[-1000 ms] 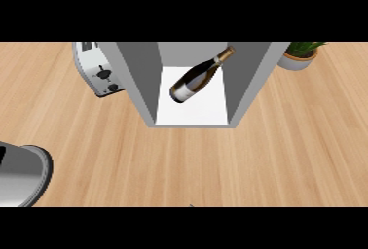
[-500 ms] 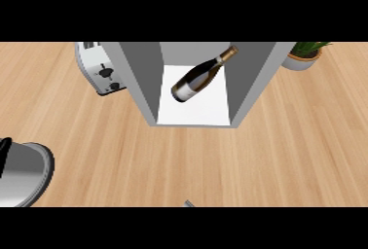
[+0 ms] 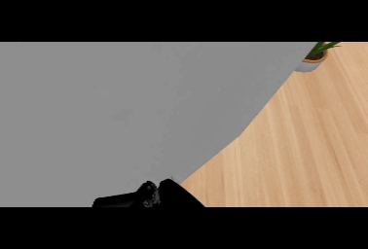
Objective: Pick up the wine, place it into the cabinet and close the cabinet
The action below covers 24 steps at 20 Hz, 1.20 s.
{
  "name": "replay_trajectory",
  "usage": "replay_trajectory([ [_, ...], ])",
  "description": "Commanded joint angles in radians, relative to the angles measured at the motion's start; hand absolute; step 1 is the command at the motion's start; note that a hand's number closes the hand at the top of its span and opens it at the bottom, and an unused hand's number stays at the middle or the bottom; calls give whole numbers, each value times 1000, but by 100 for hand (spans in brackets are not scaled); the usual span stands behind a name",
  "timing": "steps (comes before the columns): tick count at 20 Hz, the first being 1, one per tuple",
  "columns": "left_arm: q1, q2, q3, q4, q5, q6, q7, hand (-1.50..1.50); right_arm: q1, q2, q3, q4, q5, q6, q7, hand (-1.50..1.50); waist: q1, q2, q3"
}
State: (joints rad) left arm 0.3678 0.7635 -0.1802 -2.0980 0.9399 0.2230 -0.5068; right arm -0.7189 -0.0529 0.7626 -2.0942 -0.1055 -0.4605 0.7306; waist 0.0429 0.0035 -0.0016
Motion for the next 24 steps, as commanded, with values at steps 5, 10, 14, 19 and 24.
replay_trajectory([
  [5, -19, -32, 24, 43, -16, -15, 10, -150, -396, 52, -198, 401, -169, -45, -115, 150, 3, 1, -1],
  [10, -8, -80, -10, 20, -75, 28, 0, -150, -432, 42, -239, 598, -68, 88, -207, 150, -14, 0, 1],
  [14, 4, -80, 38, 37, -54, -25, 14, -150, -482, 30, -337, 698, -81, 114, -233, 150, -21, -2, 1],
  [19, -68, -80, 61, 90, -50, -31, 72, -150, -538, 53, -393, 937, -137, 163, -374, 150, -12, 4, 0],
  [24, -66, -68, 95, 46, -54, -21, 99, -150, -501, 9, -453, 1022, -123, 268, -465, 150, -10, 6, 1],
])
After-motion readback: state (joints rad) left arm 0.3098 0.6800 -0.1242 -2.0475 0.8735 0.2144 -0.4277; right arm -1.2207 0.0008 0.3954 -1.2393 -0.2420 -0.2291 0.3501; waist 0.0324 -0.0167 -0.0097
